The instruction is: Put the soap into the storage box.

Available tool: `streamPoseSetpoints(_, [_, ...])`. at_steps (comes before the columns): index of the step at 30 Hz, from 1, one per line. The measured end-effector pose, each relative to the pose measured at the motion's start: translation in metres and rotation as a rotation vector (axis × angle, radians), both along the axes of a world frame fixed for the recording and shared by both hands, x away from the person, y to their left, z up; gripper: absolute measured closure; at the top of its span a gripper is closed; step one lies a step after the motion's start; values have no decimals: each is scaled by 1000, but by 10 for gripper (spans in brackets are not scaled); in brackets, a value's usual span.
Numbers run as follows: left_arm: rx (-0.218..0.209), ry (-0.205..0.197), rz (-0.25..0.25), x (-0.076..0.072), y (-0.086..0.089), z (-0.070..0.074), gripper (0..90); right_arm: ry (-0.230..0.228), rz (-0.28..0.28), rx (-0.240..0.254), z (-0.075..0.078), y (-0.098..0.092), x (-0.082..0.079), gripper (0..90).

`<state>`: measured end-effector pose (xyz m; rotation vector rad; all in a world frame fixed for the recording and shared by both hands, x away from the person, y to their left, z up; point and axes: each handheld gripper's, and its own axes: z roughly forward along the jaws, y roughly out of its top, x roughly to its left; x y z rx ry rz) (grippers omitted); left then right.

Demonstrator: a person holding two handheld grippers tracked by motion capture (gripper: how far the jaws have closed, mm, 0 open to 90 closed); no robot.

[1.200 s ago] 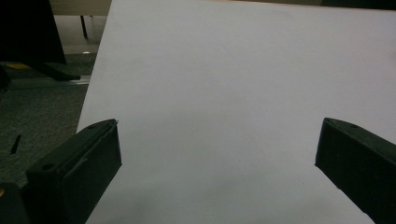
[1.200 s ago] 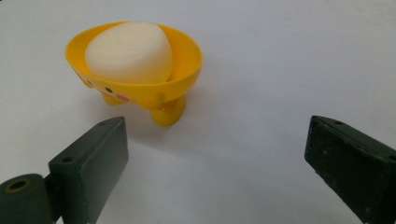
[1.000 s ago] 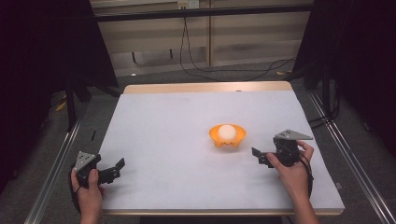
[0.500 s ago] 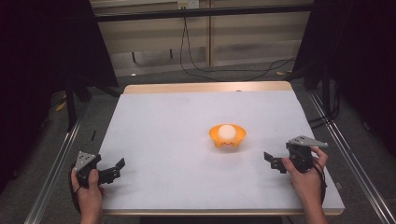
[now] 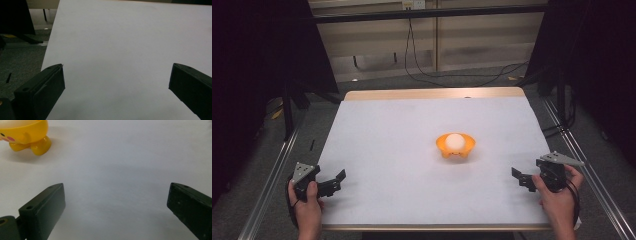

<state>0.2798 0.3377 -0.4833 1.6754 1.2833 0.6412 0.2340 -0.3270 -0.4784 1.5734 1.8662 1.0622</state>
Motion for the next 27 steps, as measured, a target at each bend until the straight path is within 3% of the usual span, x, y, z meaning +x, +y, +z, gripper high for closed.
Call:
streamPoseSetpoints(16, [2, -2, 1, 0, 0, 0, 1, -18, -52, 11, -1, -38, -22, 9])
streamPoseSetpoints(24, [3, -3, 2, 0, 0, 0, 1, -6, -129, 34, -2, -55, -32, 0])
streamPoseSetpoints(27, [2, -3, 2, 0, 0, 0, 1, -12, -114, 45, -3, -60, -37, 0])
